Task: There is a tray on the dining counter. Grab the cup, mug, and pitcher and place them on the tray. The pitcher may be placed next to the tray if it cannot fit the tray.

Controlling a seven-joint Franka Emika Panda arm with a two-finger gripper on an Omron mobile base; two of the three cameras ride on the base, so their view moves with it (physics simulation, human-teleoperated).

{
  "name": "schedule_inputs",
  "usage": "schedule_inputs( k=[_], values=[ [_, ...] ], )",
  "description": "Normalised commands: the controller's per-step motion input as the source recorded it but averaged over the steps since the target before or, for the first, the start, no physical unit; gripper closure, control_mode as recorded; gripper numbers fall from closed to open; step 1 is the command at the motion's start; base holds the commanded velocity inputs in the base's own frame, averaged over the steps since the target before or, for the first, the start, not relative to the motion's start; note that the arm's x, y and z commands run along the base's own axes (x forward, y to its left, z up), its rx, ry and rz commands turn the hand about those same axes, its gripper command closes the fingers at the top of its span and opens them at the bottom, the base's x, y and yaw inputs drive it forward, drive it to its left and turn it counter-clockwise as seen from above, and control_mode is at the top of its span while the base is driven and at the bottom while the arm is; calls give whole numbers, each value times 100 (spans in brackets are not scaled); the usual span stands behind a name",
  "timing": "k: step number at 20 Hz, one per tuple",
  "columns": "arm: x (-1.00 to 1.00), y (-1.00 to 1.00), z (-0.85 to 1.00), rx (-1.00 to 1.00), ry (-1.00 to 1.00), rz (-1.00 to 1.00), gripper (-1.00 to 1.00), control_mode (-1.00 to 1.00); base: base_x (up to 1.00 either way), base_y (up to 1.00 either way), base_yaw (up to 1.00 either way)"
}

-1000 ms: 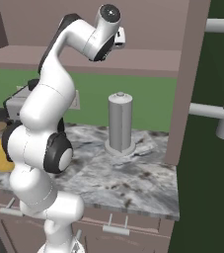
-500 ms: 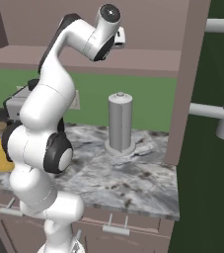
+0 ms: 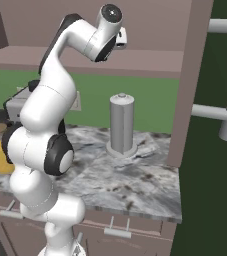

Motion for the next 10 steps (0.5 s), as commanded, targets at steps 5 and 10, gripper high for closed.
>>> schedule_inputs(
  k=[5,10],
  values=[
    [0,0,0,0,-1,0,100,-100,0,0,0],
    [0,0,6,0,-6,0,100,-100,0,0,0]
  ],
)
